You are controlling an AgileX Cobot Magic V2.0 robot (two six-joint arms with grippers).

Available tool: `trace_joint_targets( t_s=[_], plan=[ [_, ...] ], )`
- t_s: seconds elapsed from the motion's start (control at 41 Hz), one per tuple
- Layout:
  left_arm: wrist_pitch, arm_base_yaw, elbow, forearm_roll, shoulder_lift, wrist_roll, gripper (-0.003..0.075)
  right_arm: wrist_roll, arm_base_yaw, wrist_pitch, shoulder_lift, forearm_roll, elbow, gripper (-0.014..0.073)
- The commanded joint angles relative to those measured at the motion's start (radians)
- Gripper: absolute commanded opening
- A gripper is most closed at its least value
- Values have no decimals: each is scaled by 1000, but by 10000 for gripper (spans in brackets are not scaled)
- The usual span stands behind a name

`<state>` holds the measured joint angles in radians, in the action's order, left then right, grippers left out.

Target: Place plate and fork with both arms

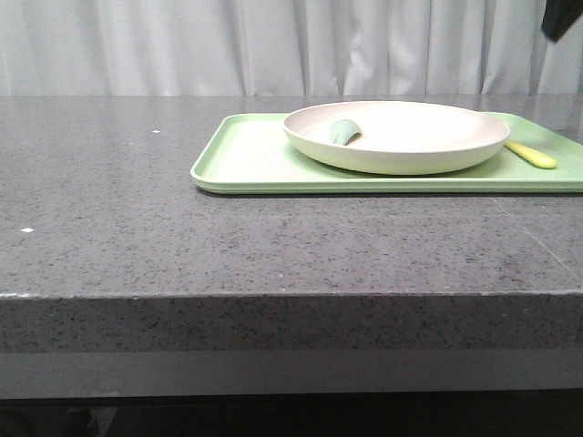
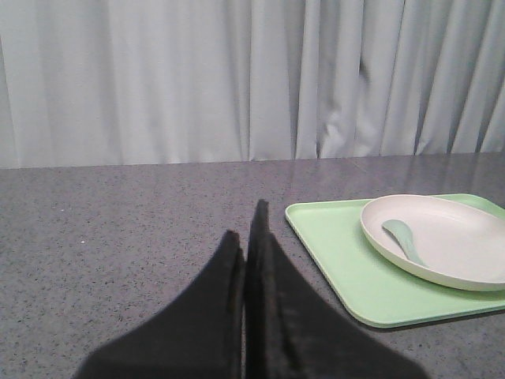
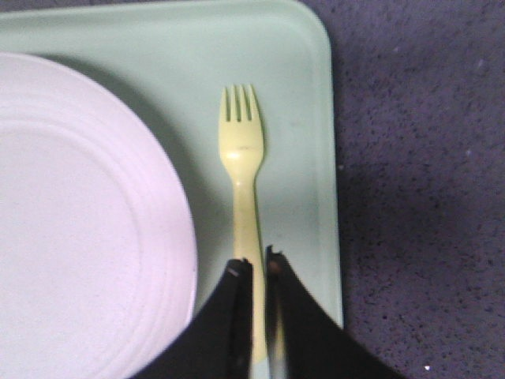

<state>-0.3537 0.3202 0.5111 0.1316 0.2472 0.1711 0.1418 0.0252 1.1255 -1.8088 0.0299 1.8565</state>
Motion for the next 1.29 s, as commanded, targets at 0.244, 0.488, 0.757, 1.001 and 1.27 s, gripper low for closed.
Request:
trace_joint_targets(
  t_s=[0.244,0.488,0.757,1.001,1.27],
  plan=[
    [82,-3,28,3,9,12,-18,-46,9,-131,259,-7,-121,-114],
    [82,-3,28,3,9,12,-18,-46,28,-356,506,-7,-490,-114],
    [82,-3,28,3,9,12,-18,-77,29,-656,801,-7,-899,-114],
    [82,-3,28,3,9,12,-18,-90,29,-841,1108,-7,-1213,-114],
    [82,-3,28,3,9,12,-18,-89,29,-893,1471,-6,-1465,-114]
  ],
)
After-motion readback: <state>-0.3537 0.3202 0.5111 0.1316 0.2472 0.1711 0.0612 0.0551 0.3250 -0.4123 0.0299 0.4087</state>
